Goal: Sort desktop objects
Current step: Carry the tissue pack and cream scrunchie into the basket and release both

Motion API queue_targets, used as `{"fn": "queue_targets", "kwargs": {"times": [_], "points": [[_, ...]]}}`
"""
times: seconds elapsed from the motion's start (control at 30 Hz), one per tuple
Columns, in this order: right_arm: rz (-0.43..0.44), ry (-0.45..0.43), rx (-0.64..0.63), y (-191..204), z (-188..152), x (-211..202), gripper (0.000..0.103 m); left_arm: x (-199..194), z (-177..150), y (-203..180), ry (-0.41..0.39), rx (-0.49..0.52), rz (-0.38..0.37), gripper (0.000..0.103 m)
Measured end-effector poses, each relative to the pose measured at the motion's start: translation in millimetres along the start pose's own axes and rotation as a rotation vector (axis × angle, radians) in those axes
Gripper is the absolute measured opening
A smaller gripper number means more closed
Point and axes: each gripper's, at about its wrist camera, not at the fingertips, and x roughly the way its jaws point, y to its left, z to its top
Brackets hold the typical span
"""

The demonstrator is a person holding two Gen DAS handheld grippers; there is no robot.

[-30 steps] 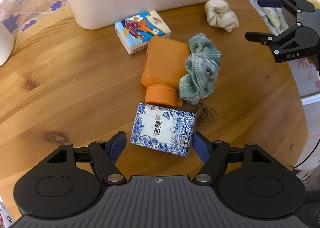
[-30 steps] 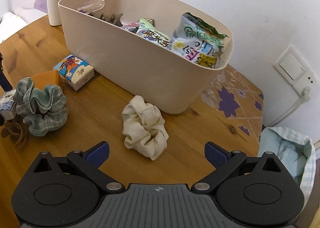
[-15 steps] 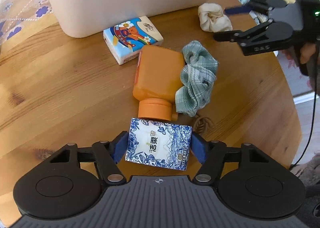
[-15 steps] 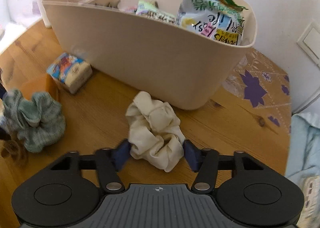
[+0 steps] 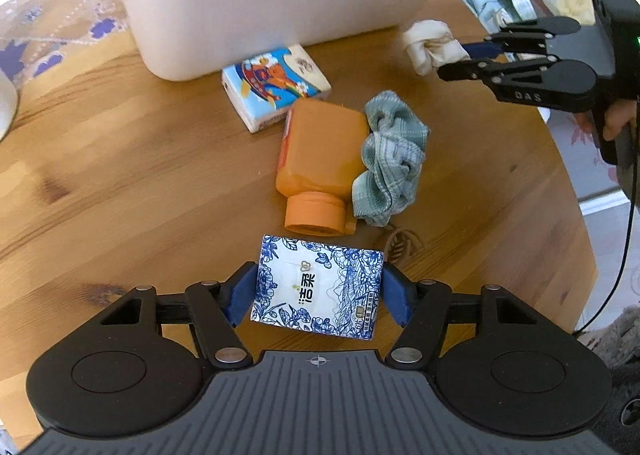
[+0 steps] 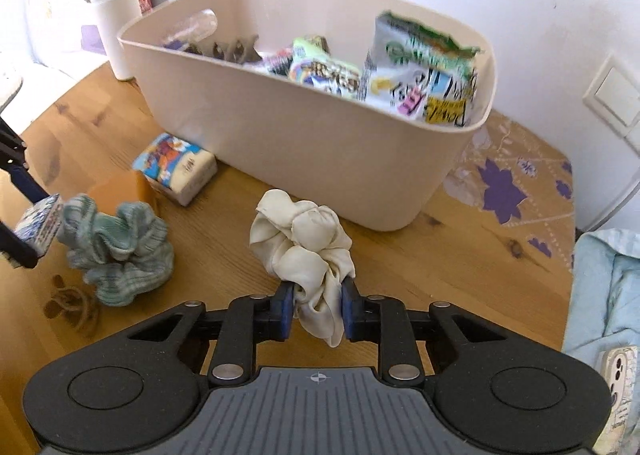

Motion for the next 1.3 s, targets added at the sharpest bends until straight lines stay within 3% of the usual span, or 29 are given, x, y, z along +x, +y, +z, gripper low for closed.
{"fn": "queue_targets", "kwargs": {"times": [0.4, 0.97, 1.1, 1.3], "points": [[-0.021, -0.094, 0.033, -5.8, 5.7, -53.2, 0.022, -44.9, -7.4, 3.7, -0.059, 0.034, 0.024, 0.066], [-0.054, -0.197, 0.037, -4.2, 45.0, -91.8, 0.022, -111.7, 51.9, -17.1, -0.244, 0.167, 0.045, 0.066], [-0.079, -0.224, 0.040, -9.0, 60.3, -93.2, 0.022, -119.2, 71.8, -15.6, -0.288, 0.155, 0.052, 0.066], [-0.101, -0.245, 0.049, -16.3, 86.2, -79.9, 0.022, -118.4, 103.8, -8.9, -0.373, 0.039, 0.058, 0.066]]}}
